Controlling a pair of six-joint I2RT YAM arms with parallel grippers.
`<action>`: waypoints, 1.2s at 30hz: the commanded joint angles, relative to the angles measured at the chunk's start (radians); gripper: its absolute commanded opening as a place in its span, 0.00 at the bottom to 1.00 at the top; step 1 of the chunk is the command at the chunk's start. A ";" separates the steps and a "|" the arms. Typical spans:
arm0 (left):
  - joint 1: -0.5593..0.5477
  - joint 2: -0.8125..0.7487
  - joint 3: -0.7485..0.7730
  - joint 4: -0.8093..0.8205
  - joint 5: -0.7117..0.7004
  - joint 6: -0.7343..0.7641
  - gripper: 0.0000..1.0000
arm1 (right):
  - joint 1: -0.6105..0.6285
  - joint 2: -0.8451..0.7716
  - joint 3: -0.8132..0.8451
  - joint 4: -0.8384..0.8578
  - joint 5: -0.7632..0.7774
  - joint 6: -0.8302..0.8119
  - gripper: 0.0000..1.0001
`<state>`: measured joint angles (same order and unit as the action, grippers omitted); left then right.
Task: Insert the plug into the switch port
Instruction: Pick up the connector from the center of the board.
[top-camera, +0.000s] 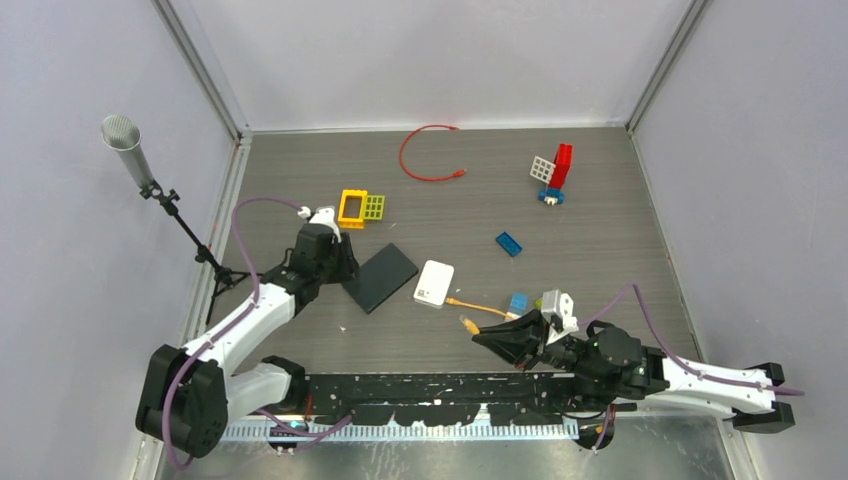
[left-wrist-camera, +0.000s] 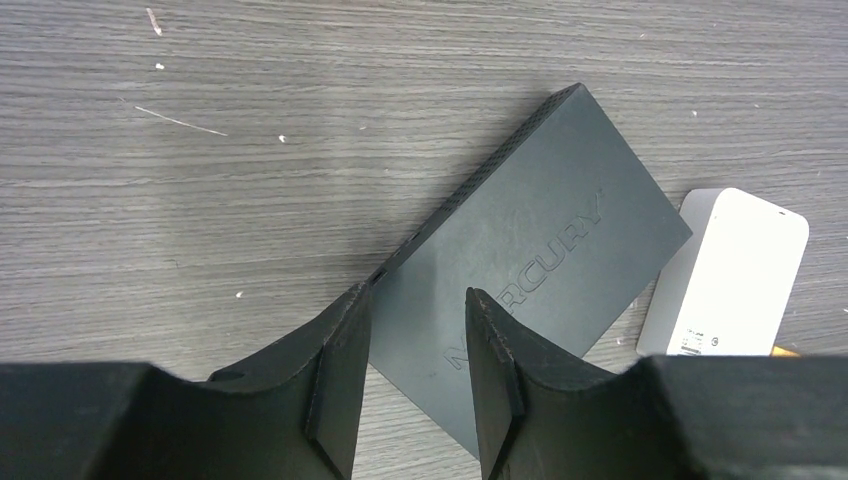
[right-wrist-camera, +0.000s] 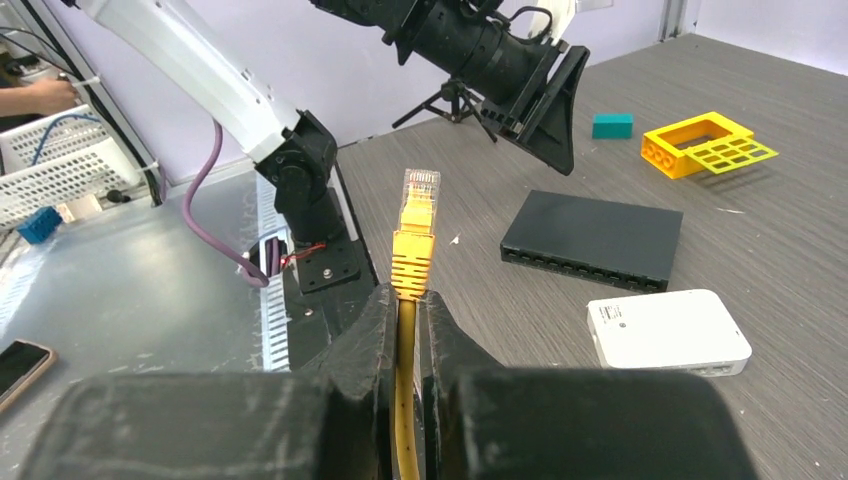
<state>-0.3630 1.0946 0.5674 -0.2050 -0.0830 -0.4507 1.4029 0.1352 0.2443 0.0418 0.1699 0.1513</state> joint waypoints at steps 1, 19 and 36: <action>0.007 -0.036 -0.006 0.050 0.025 -0.012 0.41 | -0.002 -0.046 0.033 -0.012 0.017 -0.022 0.00; 0.006 -0.456 -0.029 0.045 0.457 -0.259 0.52 | -0.018 0.697 0.185 0.041 0.062 -0.033 0.01; -0.265 -0.719 -0.195 -0.078 0.308 -0.584 0.51 | -0.027 0.928 0.163 0.455 0.117 -0.014 0.01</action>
<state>-0.5396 0.3874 0.3714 -0.2893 0.3286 -0.9527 1.3788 1.0760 0.4007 0.3214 0.2516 0.1341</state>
